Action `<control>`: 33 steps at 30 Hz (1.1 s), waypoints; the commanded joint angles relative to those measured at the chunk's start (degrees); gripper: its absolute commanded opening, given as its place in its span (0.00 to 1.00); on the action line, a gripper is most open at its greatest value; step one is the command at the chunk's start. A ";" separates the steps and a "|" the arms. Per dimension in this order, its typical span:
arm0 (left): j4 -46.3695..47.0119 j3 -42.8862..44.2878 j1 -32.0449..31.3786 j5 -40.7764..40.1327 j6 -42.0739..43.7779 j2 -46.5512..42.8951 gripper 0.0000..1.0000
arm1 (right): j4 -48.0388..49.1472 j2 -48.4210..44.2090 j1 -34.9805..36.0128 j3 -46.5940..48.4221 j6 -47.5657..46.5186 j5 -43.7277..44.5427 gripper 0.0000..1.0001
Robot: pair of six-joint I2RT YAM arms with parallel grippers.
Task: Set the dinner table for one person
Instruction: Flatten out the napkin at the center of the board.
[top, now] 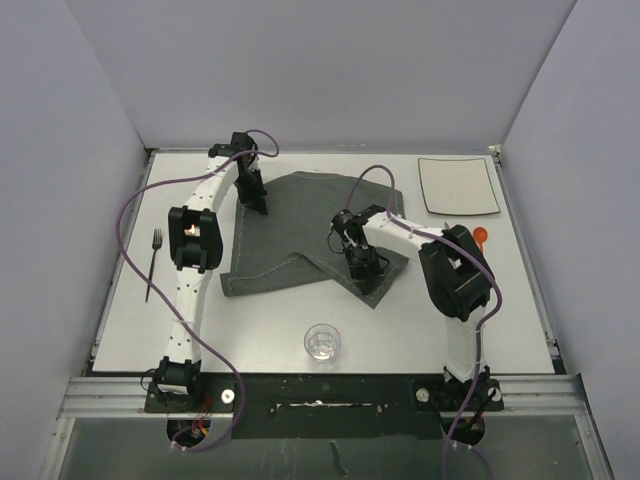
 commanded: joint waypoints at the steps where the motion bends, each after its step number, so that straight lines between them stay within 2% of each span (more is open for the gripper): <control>1: -0.05 -0.50 1.24 -3.25 1.48 2.17 0.00 | -0.95 1.33 1.57 -4.44 0.33 1.82 0.00; 8: -1.08 0.55 2.04 -3.10 1.31 3.16 0.00 | -0.58 -3.03 2.36 -13.36 0.95 0.40 0.00; 22: -1.78 0.47 2.81 -3.25 1.00 3.12 0.00 | -1.46 -7.58 3.44 -23.93 0.95 -0.40 0.00; 28: -1.83 -0.14 2.86 -3.34 1.13 2.71 0.00 | -2.75 -8.43 3.61 -24.29 1.16 0.85 0.00; 33: -0.57 -2.98 2.86 -3.34 1.13 0.92 0.00 | -4.36 -11.74 3.52 -20.14 1.32 0.56 0.00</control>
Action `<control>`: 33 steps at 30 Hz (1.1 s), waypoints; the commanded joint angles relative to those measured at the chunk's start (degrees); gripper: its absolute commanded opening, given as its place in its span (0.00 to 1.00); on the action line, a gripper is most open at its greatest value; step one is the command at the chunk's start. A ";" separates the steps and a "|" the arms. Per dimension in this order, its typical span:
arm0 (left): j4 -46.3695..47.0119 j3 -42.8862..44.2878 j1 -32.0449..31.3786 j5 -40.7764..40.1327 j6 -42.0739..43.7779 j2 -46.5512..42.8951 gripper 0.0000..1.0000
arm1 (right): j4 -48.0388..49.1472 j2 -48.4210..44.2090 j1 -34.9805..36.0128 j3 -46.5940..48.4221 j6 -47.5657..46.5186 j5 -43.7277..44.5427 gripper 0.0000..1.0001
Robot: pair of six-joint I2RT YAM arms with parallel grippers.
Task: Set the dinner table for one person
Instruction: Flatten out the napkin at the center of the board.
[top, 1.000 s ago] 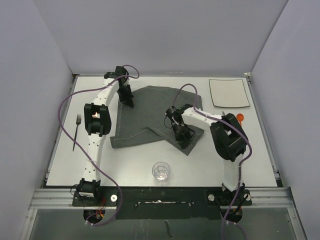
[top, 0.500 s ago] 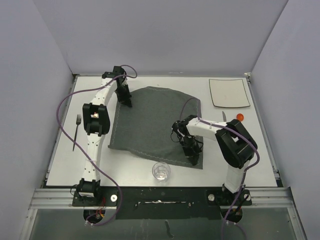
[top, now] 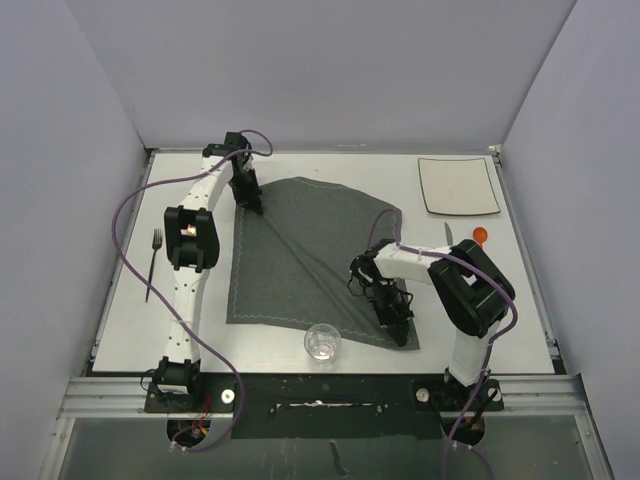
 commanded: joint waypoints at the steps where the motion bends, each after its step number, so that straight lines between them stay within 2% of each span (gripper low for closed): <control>1: 0.31 -3.67 1.22 -3.95 1.10 0.35 0.00 | 4.21 -2.80 0.47 3.98 1.13 3.17 0.00; 9: 1.38 -8.67 0.83 -3.87 1.88 -4.38 0.00 | 0.71 0.05 -0.82 18.51 -1.64 2.54 0.00; 14: 3.01 -13.41 0.16 -3.25 2.75 -10.00 0.00 | -2.75 0.75 -2.28 28.65 -2.52 5.73 0.00; 21: 4.37 -16.54 -0.77 -1.99 3.07 -14.42 0.00 | -4.66 9.55 -12.22 47.07 -5.82 7.24 0.00; 24: 5.27 -17.08 -1.39 -2.72 3.09 -16.32 0.00 | -2.59 12.41 -17.27 53.28 -5.72 5.13 0.04; 29: 4.57 -14.74 -1.85 -3.28 4.00 -16.47 0.12 | 0.29 15.95 -25.04 58.21 -4.72 -0.27 0.13; 33: 4.11 -13.02 -1.86 -5.15 5.04 -16.50 0.18 | 3.78 17.12 -30.02 57.88 -3.34 -5.40 0.20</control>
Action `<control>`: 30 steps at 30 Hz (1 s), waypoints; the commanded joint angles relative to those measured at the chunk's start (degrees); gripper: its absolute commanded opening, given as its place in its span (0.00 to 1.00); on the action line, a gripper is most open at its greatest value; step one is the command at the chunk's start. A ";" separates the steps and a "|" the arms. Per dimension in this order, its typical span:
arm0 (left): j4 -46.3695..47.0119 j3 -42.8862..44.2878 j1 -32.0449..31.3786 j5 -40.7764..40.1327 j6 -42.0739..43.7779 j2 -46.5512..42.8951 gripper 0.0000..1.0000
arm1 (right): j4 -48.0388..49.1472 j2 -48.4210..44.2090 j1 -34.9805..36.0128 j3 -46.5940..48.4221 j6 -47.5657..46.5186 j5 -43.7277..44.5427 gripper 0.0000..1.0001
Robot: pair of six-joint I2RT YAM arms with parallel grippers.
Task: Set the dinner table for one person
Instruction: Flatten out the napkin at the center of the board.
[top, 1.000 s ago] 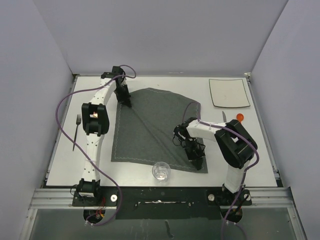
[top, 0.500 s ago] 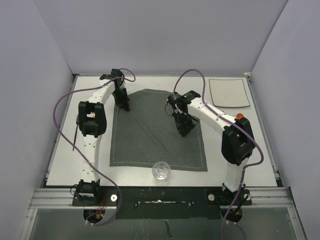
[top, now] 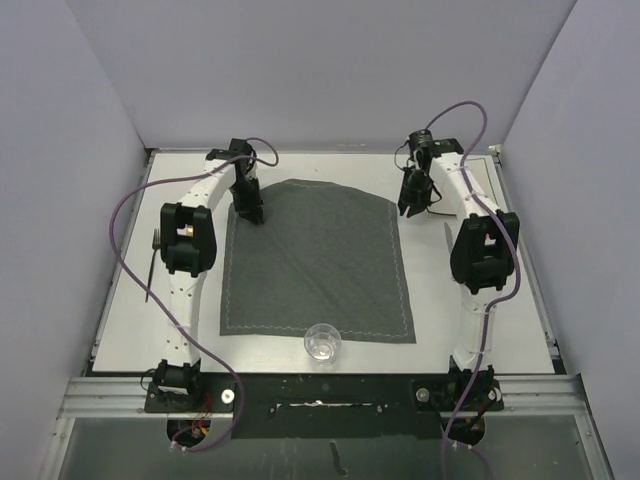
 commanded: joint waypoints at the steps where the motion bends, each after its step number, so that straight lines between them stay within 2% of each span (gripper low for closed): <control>1: 0.00 3.86 0.00 -2.49 1.88 -6.65 0.22 | 4.19 0.49 -4.53 1.56 1.94 -8.31 0.22; 10: -1.75 7.55 -0.70 -4.09 3.13 -3.28 0.44 | 14.45 4.71 -10.14 -2.56 7.04 -23.77 0.27; 15: -0.86 5.93 -1.08 -4.68 3.21 -3.48 0.45 | 16.98 8.55 -10.41 -1.37 8.74 -26.09 0.32; 30: 0.57 0.57 -3.80 -6.50 3.48 -5.25 0.43 | 21.89 13.85 -12.02 2.57 13.90 -29.12 0.34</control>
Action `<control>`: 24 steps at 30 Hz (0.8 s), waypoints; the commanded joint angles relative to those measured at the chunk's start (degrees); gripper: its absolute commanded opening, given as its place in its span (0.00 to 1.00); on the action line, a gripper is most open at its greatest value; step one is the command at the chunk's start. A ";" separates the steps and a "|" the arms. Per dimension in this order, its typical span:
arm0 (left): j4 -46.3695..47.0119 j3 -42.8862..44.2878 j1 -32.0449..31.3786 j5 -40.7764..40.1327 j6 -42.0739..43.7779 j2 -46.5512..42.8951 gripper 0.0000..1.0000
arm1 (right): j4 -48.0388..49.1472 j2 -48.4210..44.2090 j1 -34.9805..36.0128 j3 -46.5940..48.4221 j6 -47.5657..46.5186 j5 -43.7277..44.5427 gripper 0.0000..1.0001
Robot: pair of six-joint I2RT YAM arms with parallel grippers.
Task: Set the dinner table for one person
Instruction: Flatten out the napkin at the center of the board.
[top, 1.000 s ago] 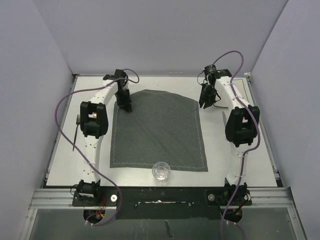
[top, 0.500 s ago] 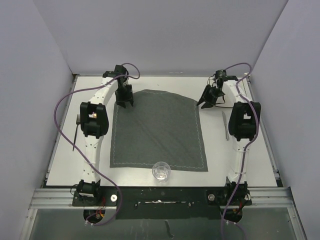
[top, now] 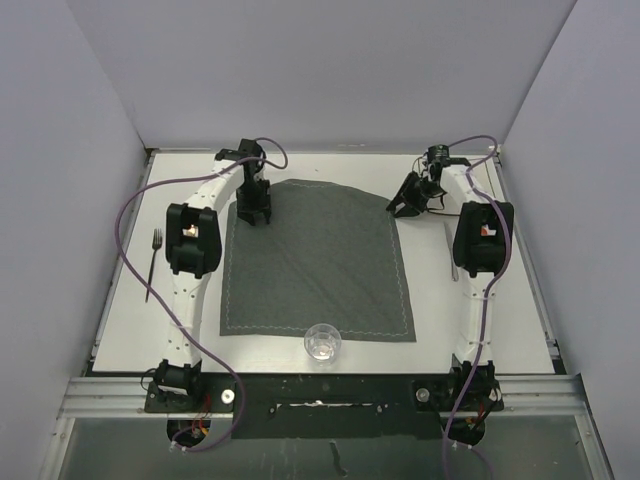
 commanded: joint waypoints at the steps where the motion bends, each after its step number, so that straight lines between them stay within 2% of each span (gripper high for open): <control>1: 1.43 -0.77 -1.57 -1.56 0.59 -5.26 0.43 | 3.66 0.14 -1.16 3.71 2.23 -2.36 0.34; 8: 1.57 -1.17 -3.32 -1.82 0.34 -4.48 0.43 | 3.58 -0.07 -2.00 4.69 2.40 -0.96 0.34; 19: -0.10 1.66 -4.87 -2.73 0.33 -2.28 0.43 | 5.78 5.00 -1.78 7.37 3.08 -6.13 0.34; 24: -0.41 2.08 -5.07 -2.70 -0.09 -1.38 0.42 | 7.69 5.53 -0.66 7.66 2.65 -8.46 0.30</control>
